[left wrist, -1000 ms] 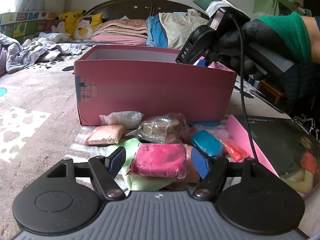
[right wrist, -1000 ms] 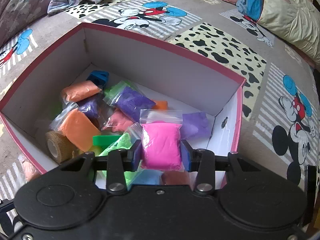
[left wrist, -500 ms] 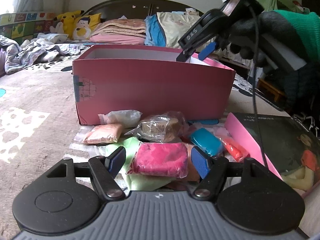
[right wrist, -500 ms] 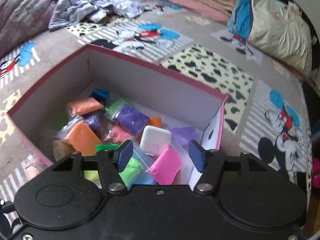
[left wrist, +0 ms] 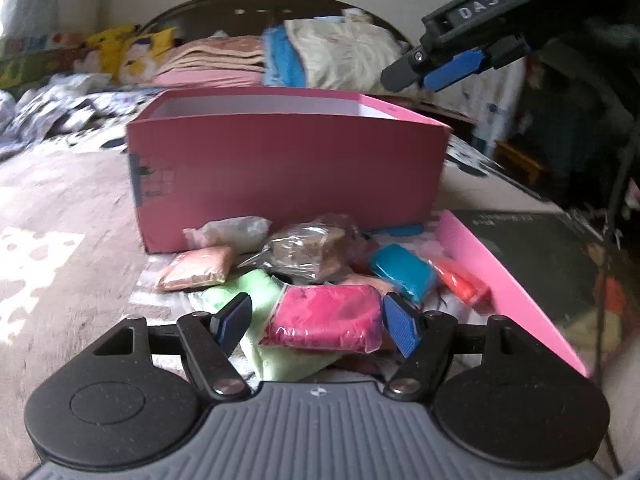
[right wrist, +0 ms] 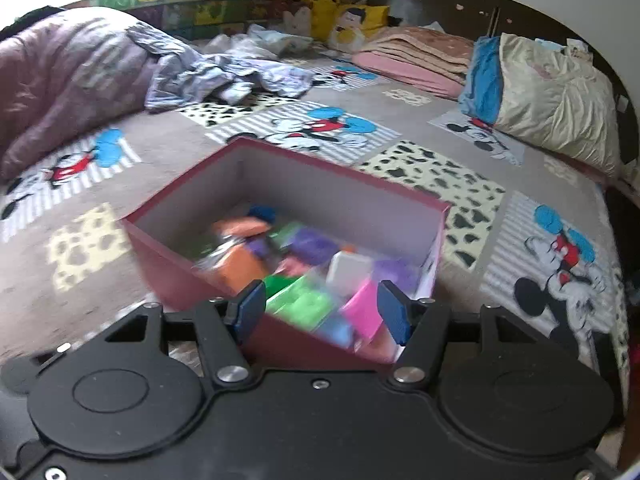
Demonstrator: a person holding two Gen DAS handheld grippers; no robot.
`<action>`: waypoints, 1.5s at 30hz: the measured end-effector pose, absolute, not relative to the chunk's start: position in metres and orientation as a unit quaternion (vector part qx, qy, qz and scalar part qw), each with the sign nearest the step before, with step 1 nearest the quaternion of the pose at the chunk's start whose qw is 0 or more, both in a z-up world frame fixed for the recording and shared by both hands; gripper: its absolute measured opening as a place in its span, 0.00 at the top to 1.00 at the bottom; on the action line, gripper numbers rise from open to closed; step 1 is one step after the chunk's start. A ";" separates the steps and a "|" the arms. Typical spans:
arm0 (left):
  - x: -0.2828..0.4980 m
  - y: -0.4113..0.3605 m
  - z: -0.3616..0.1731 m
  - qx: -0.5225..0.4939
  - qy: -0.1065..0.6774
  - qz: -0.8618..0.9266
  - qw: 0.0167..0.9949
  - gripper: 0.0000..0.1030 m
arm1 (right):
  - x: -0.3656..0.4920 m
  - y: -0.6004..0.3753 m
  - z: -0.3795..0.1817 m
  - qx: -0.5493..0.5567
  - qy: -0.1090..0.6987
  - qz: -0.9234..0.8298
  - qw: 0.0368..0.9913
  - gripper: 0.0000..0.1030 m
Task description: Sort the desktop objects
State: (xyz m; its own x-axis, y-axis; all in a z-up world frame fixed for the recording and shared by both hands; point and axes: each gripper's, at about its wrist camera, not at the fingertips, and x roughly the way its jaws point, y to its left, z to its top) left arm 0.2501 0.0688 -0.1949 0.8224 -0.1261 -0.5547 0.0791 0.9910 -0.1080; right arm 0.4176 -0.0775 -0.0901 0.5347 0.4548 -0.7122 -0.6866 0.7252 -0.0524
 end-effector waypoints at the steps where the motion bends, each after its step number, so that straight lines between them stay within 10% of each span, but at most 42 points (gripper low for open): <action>1: 0.250 0.069 -0.195 -0.037 0.295 -0.062 0.953 0.35 | 0.411 -0.081 -0.091 -0.161 0.351 0.336 0.859 0.41; 20: 0.226 0.077 -0.198 0.078 0.327 -0.080 0.938 0.31 | 0.365 -0.093 -0.165 -0.179 0.417 0.325 0.830 0.41; 45: 0.198 0.144 -0.187 -0.074 0.343 -0.040 0.936 0.32 | 0.298 -0.101 -0.172 -0.026 0.436 0.364 0.823 0.40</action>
State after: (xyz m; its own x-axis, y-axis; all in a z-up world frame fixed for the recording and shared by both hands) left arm 0.1976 0.1436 -0.1869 0.7616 -0.1256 -0.6357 0.0237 0.9858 -0.1663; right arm 0.2984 -0.1012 -0.1724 0.3551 0.5765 -0.7359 -0.6222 0.7333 0.2742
